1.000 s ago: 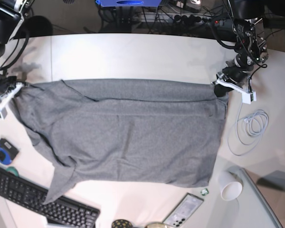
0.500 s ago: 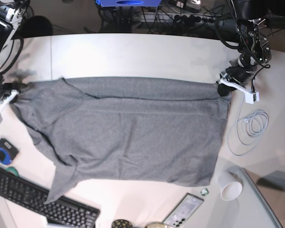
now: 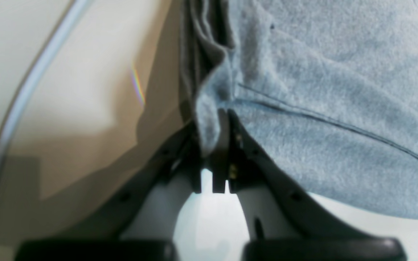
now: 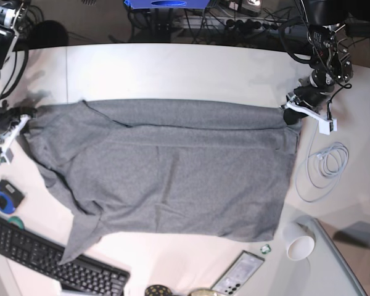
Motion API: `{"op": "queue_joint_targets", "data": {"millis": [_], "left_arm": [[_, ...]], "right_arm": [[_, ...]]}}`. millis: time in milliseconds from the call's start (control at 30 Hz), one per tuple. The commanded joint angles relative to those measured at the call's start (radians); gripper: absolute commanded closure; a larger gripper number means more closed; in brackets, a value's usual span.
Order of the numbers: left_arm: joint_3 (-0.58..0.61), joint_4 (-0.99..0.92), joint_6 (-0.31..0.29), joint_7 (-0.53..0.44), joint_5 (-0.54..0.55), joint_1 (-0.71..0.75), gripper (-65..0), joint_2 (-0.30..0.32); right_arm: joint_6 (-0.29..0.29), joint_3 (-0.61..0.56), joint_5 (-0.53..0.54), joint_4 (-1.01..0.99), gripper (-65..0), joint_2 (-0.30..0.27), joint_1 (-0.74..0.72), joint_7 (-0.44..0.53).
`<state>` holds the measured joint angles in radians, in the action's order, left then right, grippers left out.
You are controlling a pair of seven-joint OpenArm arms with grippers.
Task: Layout the t-shirt on the table in an organized manner, then fold the t-shirt properly
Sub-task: 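Hold the folded edge with both grippers and tighten it outward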
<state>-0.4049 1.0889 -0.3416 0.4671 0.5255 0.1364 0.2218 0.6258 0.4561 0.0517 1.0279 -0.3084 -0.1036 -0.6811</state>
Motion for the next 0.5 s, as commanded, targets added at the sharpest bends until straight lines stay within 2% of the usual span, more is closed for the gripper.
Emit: {"op": "queue_joint_targets", "data": {"millis": [0,33,100,200,333,467], "left_arm": [[-0.001,-0.011,0.062,0.078,-0.072,0.016,0.0,0.009],[-0.001,-0.011,0.062,0.078,-0.072,0.016,0.0,0.009],[0.002,-0.011,0.062,0.078,-0.072,0.018,0.0,0.009],[0.005,-0.008,0.062,0.078,-0.072,0.018,0.0,0.009],[0.008,-0.006,0.062,0.078,-0.072,0.018,0.0,0.009],[0.008,-0.006,0.062,0.078,-0.072,0.018,0.0,0.009]], "right_arm": [[-0.022,0.003,0.004,0.018,-0.3,-0.022,-0.015,0.010],[-0.044,0.000,0.004,0.018,-1.1,-0.022,-0.015,0.010],[-0.099,-0.001,0.004,0.018,-7.5,-0.022,-0.015,0.008],[-0.122,-0.003,0.004,0.019,-17.3,-0.022,-0.014,0.008],[-0.125,0.005,0.004,0.047,-19.4,-0.025,-0.014,0.016],[-0.125,0.043,0.006,0.159,-19.5,-0.021,0.015,0.010]]}}
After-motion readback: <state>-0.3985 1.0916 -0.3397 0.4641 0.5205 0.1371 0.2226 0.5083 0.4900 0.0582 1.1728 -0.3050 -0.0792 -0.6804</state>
